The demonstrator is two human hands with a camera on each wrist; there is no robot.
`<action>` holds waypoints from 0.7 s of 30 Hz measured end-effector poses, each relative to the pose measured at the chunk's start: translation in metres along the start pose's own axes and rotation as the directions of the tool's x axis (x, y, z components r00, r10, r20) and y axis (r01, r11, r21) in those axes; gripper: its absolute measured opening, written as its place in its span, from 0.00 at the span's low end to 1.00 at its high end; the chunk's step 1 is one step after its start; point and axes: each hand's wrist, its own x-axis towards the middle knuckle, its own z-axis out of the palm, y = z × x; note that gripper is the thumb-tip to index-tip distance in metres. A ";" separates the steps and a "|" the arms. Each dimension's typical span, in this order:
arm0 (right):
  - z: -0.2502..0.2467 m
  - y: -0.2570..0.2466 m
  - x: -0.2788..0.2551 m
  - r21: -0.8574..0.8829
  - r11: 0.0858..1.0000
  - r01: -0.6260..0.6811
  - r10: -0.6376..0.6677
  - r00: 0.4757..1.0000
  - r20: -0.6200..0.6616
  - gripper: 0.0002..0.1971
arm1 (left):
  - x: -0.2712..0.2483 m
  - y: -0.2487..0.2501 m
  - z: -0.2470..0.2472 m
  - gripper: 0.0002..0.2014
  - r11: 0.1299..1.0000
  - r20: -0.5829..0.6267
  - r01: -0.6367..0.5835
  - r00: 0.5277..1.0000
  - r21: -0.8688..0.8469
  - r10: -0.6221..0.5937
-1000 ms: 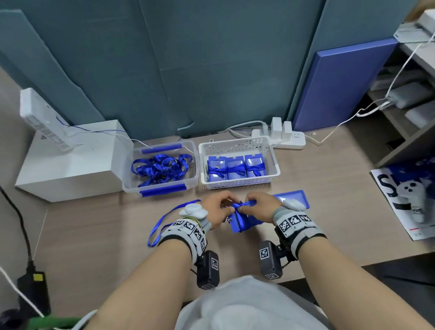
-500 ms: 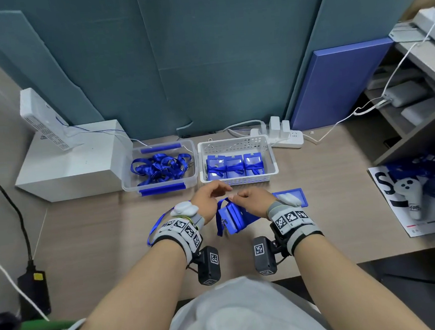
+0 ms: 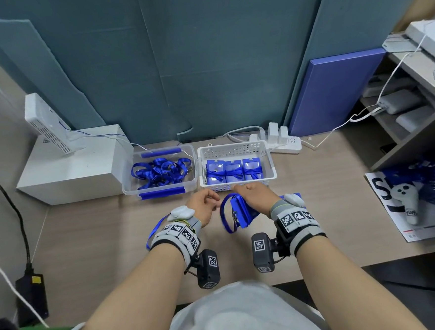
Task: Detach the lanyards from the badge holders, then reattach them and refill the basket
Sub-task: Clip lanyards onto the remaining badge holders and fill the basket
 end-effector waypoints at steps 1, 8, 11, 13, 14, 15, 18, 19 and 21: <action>-0.001 -0.003 -0.002 -0.011 1.000 0.009 -0.009 1.000 -0.028 0.29 | -0.001 0.000 -0.002 0.24 1.000 -0.009 -0.022 1.000 0.018 0.022; -0.003 -0.014 -0.002 -0.152 0.988 0.026 -0.046 0.990 -0.130 0.33 | -0.005 0.027 0.009 0.35 0.967 0.179 -0.167 0.963 -0.194 0.202; -0.003 -0.017 -0.001 -0.113 0.993 0.015 -0.028 0.993 -0.111 0.34 | -0.008 0.026 0.008 0.30 0.972 0.160 -0.168 0.968 -0.162 0.194; -0.002 -0.021 -0.003 -0.089 0.996 0.001 -0.010 0.995 -0.104 0.35 | -0.012 0.028 0.008 0.27 0.966 0.158 -0.165 0.968 -0.199 0.197; -0.001 -0.022 -0.003 -0.079 0.997 -0.013 0.004 0.994 -0.111 0.35 | -0.014 0.029 0.009 0.24 0.966 0.154 -0.164 0.968 -0.198 0.196; 0.000 -0.022 -0.002 -0.066 0.997 -0.030 0.022 0.992 -0.121 0.35 | -0.016 0.031 0.010 0.20 0.971 0.143 -0.155 0.973 -0.181 0.182; 0.003 -0.019 0.000 0.016 0.993 -0.115 0.116 0.986 -0.119 0.36 | -0.020 0.035 0.014 0.14 0.984 0.134 0.029 0.991 -0.174 -0.006; 0.004 -0.018 0.000 0.035 0.989 -0.141 0.144 0.983 -0.114 0.36 | -0.020 0.035 0.015 0.13 0.980 0.142 0.095 0.987 -0.176 -0.071; 0.005 -0.014 0.000 0.079 0.983 -0.168 0.177 0.976 -0.124 0.35 | -0.018 0.035 0.015 0.15 0.969 0.168 0.165 0.977 -0.184 -0.134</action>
